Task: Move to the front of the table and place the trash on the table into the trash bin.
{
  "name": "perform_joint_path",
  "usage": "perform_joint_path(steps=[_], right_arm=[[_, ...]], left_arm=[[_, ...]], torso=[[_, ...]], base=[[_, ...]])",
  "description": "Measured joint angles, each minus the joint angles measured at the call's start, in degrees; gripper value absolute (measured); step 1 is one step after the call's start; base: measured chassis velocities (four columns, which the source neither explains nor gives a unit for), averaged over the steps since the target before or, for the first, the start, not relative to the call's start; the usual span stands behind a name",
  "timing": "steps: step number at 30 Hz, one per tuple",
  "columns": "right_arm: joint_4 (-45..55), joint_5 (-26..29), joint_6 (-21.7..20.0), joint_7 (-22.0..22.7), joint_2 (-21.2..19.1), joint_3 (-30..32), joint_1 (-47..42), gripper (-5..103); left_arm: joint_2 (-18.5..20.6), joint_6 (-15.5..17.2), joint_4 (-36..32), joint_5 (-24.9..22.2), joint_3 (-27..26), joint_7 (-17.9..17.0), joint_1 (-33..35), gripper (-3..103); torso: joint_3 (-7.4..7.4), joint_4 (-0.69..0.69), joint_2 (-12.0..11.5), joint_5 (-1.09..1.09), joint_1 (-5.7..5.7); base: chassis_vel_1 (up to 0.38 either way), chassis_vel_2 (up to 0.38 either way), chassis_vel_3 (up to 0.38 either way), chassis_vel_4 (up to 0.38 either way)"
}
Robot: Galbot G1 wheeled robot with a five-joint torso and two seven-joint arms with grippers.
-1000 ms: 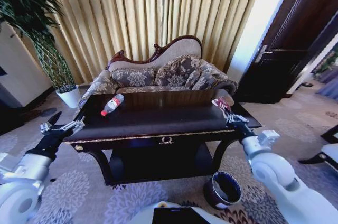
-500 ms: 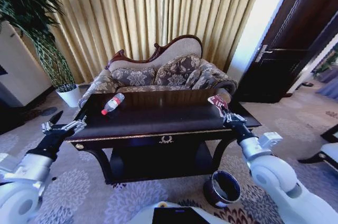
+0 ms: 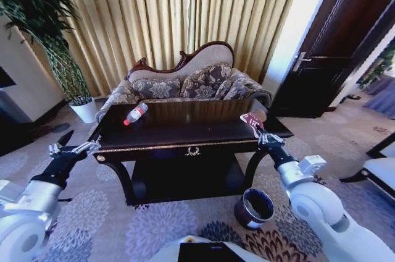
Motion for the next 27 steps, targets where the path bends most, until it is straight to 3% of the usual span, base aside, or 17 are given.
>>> perform_joint_path(steps=[14, 27], right_arm=[[-3.01, -3.59, 0.07, -0.08, 1.94, -4.02, 0.59, 0], [-26.91, -9.31, -1.53, 0.26, 7.76, -13.07, 5.34, 0]], left_arm=[[-0.06, -0.2, -0.12, 0.09, -0.14, 0.11, 0.25, 100], [-0.1, -0.43, -0.56, 0.09, -0.21, 0.22, 0.16, 100]], torso=[[-0.02, 0.0, 0.02, -0.01, -0.03], [0.01, 0.0, -0.02, 0.01, 0.03]], base=[[0.113, -0.116, -0.125, 0.122], [0.001, -0.005, -0.004, 0.002]])
